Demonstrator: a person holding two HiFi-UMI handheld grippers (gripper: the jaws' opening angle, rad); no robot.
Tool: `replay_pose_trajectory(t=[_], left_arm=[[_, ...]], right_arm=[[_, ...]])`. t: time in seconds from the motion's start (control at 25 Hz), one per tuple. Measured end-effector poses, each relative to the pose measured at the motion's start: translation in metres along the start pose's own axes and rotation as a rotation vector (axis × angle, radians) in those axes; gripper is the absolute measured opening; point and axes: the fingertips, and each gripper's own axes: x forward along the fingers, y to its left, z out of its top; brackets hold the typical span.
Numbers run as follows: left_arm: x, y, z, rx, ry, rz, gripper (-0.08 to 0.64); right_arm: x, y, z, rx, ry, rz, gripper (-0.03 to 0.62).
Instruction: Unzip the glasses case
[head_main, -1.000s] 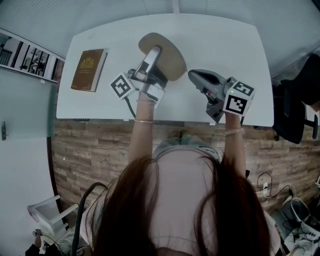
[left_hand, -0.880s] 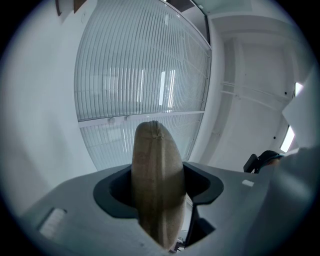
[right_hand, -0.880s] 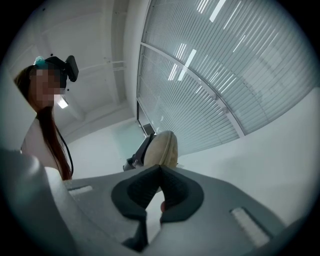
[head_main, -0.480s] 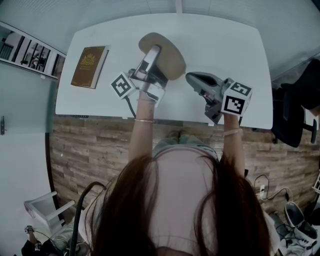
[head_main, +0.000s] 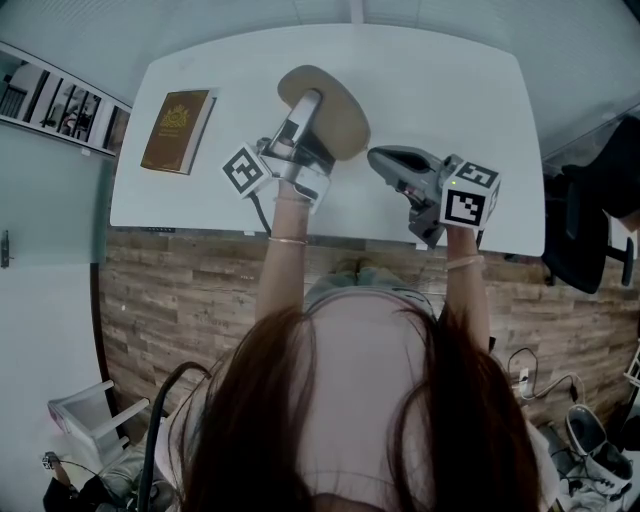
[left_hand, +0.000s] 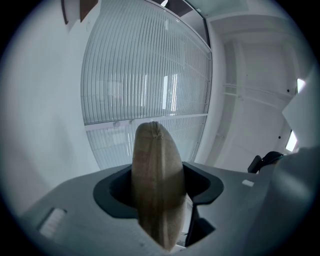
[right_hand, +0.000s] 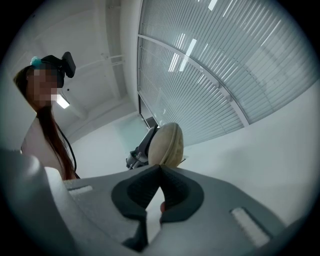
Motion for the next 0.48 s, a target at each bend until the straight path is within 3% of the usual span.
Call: replay_pose_trajectory(t=[0.48], left_arm=[[-0.003,0.009,0.004,-0.01,-0.031,0.024,0.281]], right_arm=[[0.011,0.002,-0.014,0.015,0.04,0.029,0.003]])
